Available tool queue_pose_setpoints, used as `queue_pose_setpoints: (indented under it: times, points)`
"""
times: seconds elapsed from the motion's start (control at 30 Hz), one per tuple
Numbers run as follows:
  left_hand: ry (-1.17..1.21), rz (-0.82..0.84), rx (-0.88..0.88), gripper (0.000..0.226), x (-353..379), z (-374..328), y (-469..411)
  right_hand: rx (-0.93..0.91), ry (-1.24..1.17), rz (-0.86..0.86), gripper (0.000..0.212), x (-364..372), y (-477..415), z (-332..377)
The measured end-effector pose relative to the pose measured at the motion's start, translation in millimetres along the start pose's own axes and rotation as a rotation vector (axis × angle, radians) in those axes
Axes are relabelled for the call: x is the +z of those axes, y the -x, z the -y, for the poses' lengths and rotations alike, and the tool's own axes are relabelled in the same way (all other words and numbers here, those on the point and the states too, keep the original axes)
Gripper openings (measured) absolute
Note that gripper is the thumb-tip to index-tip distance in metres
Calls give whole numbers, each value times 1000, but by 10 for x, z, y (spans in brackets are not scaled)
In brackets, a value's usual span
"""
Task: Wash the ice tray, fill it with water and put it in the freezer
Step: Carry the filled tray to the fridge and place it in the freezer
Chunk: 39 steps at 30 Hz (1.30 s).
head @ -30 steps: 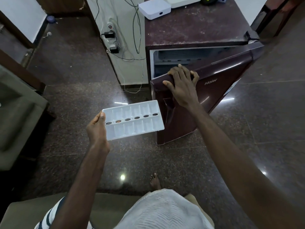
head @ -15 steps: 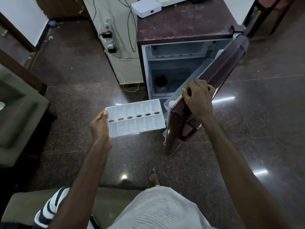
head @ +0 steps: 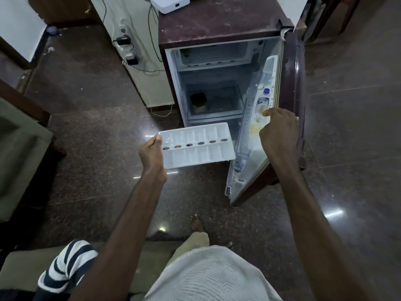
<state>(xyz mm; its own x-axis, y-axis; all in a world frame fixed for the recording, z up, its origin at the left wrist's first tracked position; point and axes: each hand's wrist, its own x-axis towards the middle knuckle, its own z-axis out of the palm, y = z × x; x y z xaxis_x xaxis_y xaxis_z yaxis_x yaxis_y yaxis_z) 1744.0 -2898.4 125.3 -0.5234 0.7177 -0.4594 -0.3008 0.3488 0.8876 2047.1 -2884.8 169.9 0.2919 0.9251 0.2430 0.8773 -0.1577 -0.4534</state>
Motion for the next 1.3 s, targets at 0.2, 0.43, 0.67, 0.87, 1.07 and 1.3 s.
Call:
queue_pose_setpoints:
  times: [0.2,0.43,0.67,0.87,1.07,1.3]
  points:
    - [-11,-1,-55,20,282,27,-42,105,47,-9,42,-49,-47,-167]
    - [-66,11,-80,14,698,-89,-322,30,158,-1,55,1,-191,-509]
    - [-71,57,-31,22,1206,-256,-678,23,396,37,82,-83,-346,-1013]
    - [-86,124,-31,22,1624,-346,-863,-53,477,69,83,-344,-500,-1566]
    - [-91,161,-53,22,1974,-273,-971,151,412,56,93,-205,-826,-1488]
    - [-87,178,-39,26,2271,-176,-922,174,396,38,96,-158,-1046,-1606]
